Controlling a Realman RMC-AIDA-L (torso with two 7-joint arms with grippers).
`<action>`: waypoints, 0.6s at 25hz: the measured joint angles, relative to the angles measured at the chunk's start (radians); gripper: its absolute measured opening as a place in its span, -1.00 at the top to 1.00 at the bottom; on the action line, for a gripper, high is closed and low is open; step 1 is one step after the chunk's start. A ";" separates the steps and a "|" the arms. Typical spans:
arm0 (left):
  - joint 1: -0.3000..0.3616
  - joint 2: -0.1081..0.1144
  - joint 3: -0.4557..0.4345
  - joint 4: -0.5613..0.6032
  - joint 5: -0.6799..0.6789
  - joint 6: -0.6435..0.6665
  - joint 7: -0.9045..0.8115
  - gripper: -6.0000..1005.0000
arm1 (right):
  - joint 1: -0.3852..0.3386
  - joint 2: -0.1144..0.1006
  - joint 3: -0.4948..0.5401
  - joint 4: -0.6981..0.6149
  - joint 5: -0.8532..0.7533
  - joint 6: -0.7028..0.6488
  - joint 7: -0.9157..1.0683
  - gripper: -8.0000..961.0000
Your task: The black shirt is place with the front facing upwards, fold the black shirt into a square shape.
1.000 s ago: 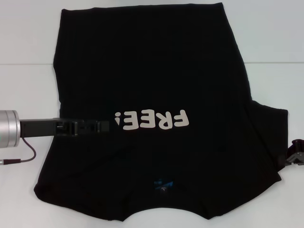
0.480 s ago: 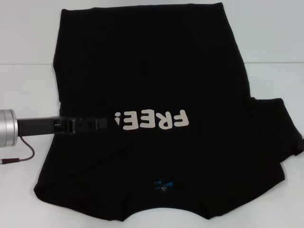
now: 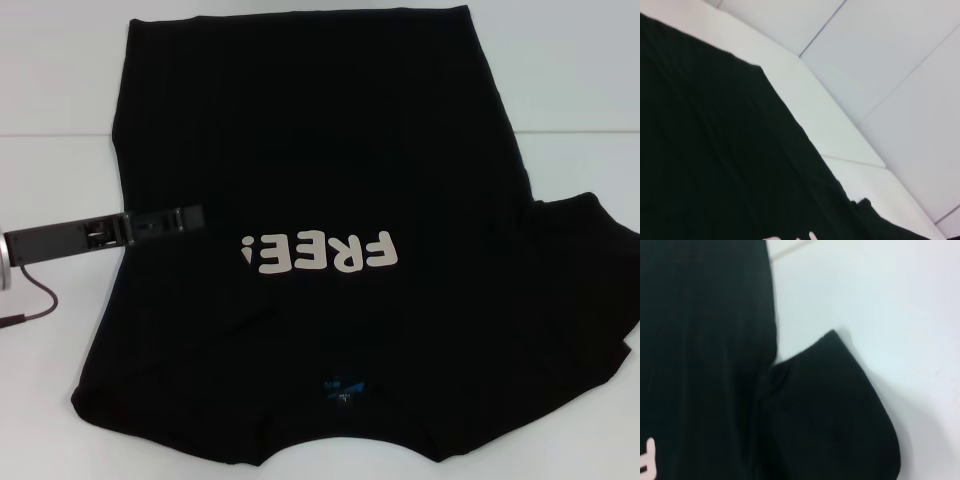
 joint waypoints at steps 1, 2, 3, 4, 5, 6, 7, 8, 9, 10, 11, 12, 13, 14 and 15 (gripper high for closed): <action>0.001 0.000 -0.004 0.000 -0.005 0.001 0.000 -0.04 | 0.002 -0.006 0.004 0.000 0.000 -0.002 0.000 0.91; 0.001 0.000 -0.011 0.000 -0.010 0.004 0.000 -0.04 | 0.003 -0.012 0.008 0.000 0.000 -0.002 0.000 0.91; 0.001 0.000 -0.014 0.000 -0.012 0.006 0.000 -0.04 | 0.004 -0.018 0.013 0.000 0.001 -0.002 0.001 0.91; 0.001 0.000 -0.017 0.000 -0.016 0.008 0.000 -0.04 | 0.006 -0.028 0.029 0.000 0.002 -0.002 0.002 0.91; 0.002 0.000 -0.019 0.000 -0.021 0.010 0.000 -0.04 | 0.008 -0.031 0.038 0.000 0.003 -0.002 0.001 0.91; 0.002 0.000 -0.020 0.000 -0.029 0.013 0.000 -0.04 | 0.010 -0.034 0.043 0.000 0.003 -0.003 -0.002 0.91; 0.002 0.000 -0.020 0.000 -0.035 0.015 0.000 -0.04 | 0.014 -0.035 0.044 0.000 0.003 -0.006 -0.004 0.91; 0.003 0.000 -0.020 -0.001 -0.042 0.018 0.000 -0.04 | 0.014 -0.035 0.044 0.000 0.003 -0.006 -0.004 0.91; 0.003 0.000 -0.020 -0.001 -0.053 0.022 0.000 -0.04 | 0.018 -0.036 0.044 0.001 0.003 -0.010 -0.005 0.91; 0.003 0.000 -0.020 -0.001 -0.053 0.022 0.000 -0.04 | 0.024 -0.035 0.042 0.001 0.003 -0.013 -0.006 0.91; 0.003 0.000 -0.020 -0.002 -0.057 0.023 0.000 -0.04 | 0.029 -0.035 0.042 0.000 0.003 -0.019 -0.007 0.91; 0.003 -0.001 -0.020 -0.002 -0.060 0.023 0.000 -0.04 | 0.035 -0.034 0.043 -0.001 0.005 -0.024 -0.008 0.91; 0.003 -0.001 -0.020 -0.002 -0.063 0.024 0.000 -0.04 | 0.040 -0.034 0.045 -0.002 0.011 -0.033 -0.011 0.91; 0.003 -0.001 -0.021 -0.002 -0.064 0.024 0.000 -0.04 | 0.046 -0.033 0.046 -0.003 0.021 -0.046 -0.016 0.91; 0.003 -0.001 -0.021 -0.002 -0.066 0.025 -0.001 -0.04 | 0.052 -0.033 0.046 -0.006 0.034 -0.059 -0.019 0.91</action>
